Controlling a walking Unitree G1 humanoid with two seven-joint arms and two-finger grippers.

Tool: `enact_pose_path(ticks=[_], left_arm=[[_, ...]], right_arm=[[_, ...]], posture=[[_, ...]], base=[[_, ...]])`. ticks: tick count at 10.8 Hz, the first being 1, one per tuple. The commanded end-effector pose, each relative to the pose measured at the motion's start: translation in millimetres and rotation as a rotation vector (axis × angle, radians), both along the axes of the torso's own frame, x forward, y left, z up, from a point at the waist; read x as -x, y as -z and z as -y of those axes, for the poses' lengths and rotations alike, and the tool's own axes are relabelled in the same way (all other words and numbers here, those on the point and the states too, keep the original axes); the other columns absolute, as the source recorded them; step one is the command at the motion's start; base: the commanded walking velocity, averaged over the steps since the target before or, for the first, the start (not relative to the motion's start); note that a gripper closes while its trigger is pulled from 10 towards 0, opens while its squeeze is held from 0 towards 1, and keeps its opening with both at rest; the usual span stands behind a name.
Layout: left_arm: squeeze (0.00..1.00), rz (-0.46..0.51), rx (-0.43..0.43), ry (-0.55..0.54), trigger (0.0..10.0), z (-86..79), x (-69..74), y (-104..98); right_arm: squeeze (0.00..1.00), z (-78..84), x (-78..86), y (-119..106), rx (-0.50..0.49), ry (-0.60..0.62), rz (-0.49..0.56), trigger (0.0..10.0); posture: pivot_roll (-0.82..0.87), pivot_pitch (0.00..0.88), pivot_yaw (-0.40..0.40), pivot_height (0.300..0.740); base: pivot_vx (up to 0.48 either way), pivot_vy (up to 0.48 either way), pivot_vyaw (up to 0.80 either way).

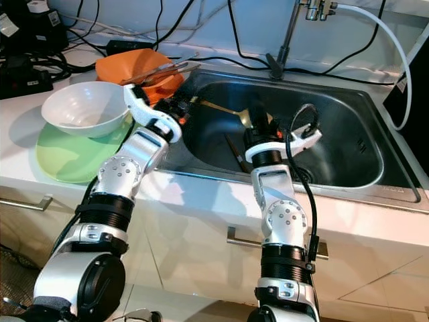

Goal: Kitchen organization

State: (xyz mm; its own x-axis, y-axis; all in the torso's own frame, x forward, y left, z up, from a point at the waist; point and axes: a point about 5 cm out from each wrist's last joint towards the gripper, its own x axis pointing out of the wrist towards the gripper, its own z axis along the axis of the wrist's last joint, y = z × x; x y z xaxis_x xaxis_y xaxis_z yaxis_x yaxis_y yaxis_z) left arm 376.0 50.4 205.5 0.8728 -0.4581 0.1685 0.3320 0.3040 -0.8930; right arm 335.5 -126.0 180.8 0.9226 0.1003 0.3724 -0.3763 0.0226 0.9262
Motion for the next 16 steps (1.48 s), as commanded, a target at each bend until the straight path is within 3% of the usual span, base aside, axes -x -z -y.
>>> enact_pose_path(ticks=[1,3,6,7,8,11,12,16], left_arm=[[0.00,0.053,0.043,0.122,10.0,43.5,12.7,-16],[0.00,0.109,-0.078,0.208,10.0,55.6,21.7,-12],[0.00,0.137,-0.181,0.244,10.0,61.6,26.4,-9],[0.00,0.173,-0.283,0.224,10.0,59.7,26.1,-7],[0.00,0.223,-0.451,0.175,10.0,51.8,23.2,-5],[0.00,0.362,-0.846,0.078,10.0,31.9,21.9,11],[0.00,0.409,-1.034,0.067,10.0,26.1,23.9,29],[0.00,0.461,-1.174,-0.004,10.0,13.3,28.4,48]], right_arm=[[0.00,-17.7,-7.8,-19,-0.069,-0.016,0.039,0.0],[0.00,9.3,-23.7,-27,-0.061,0.106,0.024,0.0],[0.00,35.9,-39.3,-38,-0.026,0.236,0.015,0.0],[0.00,46.1,-45.4,-38,0.061,0.304,-0.027,3.4],[0.00,55.6,-51.1,-32,0.189,0.365,-0.093,10.0],[0.00,62.3,-57.4,-18,0.559,0.442,-0.160,10.0],[0.00,62.8,-58.3,-13,0.679,0.454,-0.175,10.0],[0.00,54.6,-58.1,0,0.966,0.438,-0.157,10.0]], posture=[[0.04,0.000,0.002,0.740],[0.04,0.000,0.003,0.740],[0.04,0.000,0.004,0.740],[0.04,0.000,0.007,0.740],[0.04,0.000,0.008,0.740],[0.05,0.000,0.003,0.740],[0.05,0.000,0.000,0.740],[0.05,0.000,-0.012,0.740]], base=[[0.000,0.000,0.00],[0.000,0.000,0.00],[0.000,0.000,0.00],[0.000,0.000,0.00],[0.000,0.000,0.00],[0.000,0.000,0.00],[0.000,0.000,0.00],[0.000,0.000,0.00]])
